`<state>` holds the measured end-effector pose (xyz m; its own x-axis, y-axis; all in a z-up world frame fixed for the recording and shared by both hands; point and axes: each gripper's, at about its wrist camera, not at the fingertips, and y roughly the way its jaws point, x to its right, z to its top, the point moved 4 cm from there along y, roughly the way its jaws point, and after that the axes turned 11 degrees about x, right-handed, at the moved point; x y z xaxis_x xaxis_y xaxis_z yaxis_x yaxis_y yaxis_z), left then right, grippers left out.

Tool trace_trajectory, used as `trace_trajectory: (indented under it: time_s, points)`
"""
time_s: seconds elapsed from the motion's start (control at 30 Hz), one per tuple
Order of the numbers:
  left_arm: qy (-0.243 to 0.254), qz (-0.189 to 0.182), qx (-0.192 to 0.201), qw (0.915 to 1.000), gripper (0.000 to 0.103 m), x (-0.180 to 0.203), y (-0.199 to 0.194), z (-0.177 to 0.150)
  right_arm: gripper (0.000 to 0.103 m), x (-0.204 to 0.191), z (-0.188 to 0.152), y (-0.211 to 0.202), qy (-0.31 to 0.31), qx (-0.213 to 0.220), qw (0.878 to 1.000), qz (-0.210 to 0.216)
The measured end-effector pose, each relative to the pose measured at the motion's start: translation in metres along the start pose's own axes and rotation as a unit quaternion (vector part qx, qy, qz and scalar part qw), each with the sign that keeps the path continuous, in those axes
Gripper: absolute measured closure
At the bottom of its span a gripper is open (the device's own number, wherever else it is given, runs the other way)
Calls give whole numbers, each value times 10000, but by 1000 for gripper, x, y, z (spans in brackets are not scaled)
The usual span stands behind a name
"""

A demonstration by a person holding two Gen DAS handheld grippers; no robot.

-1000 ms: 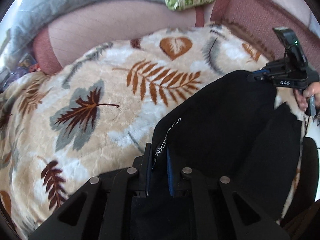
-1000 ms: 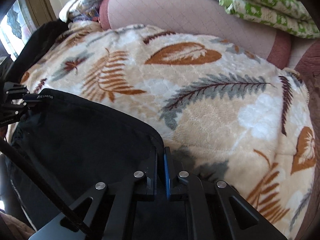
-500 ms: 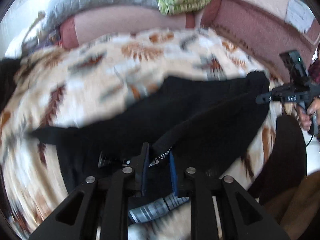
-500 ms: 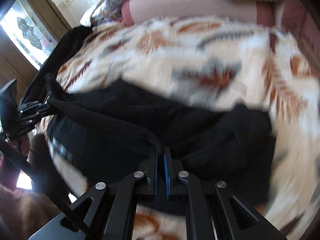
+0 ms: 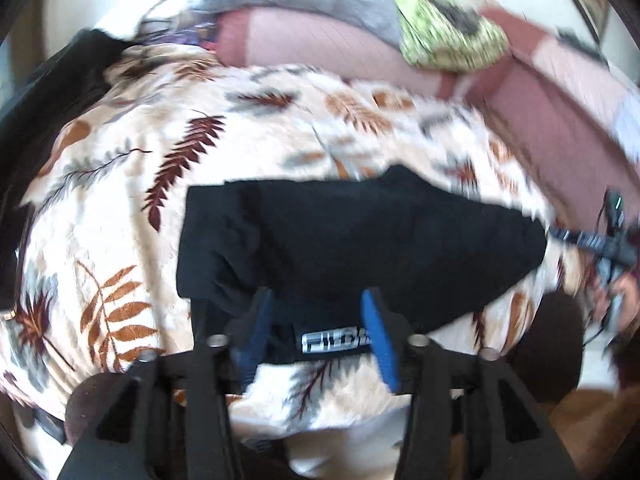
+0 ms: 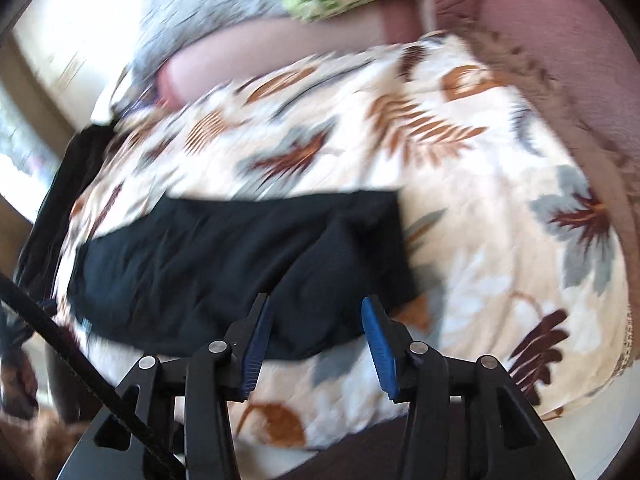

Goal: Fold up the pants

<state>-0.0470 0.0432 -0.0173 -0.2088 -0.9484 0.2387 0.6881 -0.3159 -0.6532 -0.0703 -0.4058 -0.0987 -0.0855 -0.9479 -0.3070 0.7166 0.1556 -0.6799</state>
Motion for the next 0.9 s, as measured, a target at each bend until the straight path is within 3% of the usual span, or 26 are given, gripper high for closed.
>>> trace_trajectory:
  time_s: [0.1,0.2,0.23,0.27,0.3,0.37,0.5,0.57,0.63,0.7,0.8,0.87,0.9]
  points:
    - [-198,46,127,9997,54,-1,-2,6,52,6,17,18,62,189,9996,-211]
    - [-209,206,260,9992,50,-3,1,12,36,5,28,38,136,218,9993,-254]
    - [-233,251,284,9990,50,-8,2,15,41,2,31,48,204,89,9996,-181]
    - [-297,380,345,9982,50,-13,6,19,57,-1,32,55,244,-63,9997,-76]
    - [-334,458,401,9976,50,-18,10,22,96,-7,33,64,226,-277,9994,23]
    - [-350,698,400,9961,49,-27,21,22,96,-18,40,61,-94,-239,9996,-128]
    - [-304,970,-29,9948,49,-37,48,2,97,-21,52,35,-411,319,9970,-580]
    - [-184,1118,-143,9935,49,-37,57,-11,96,1,46,37,-375,283,9925,-1124]
    - [72,1265,-61,9919,48,-32,57,-15,94,31,34,48,-372,-61,9798,-1966]
    - [371,1399,-72,9894,40,-25,59,-19,91,53,26,44,-167,-222,9689,-2457]
    - [469,1459,-23,9882,35,-22,61,-22,89,42,39,14,6,327,9702,-2399]
    - [385,1450,19,9887,34,-22,62,-22,79,11,53,5,-288,578,9778,-1991]
    - [317,1431,59,9892,33,-23,61,-22,64,-13,60,6,-470,641,9848,-1546]
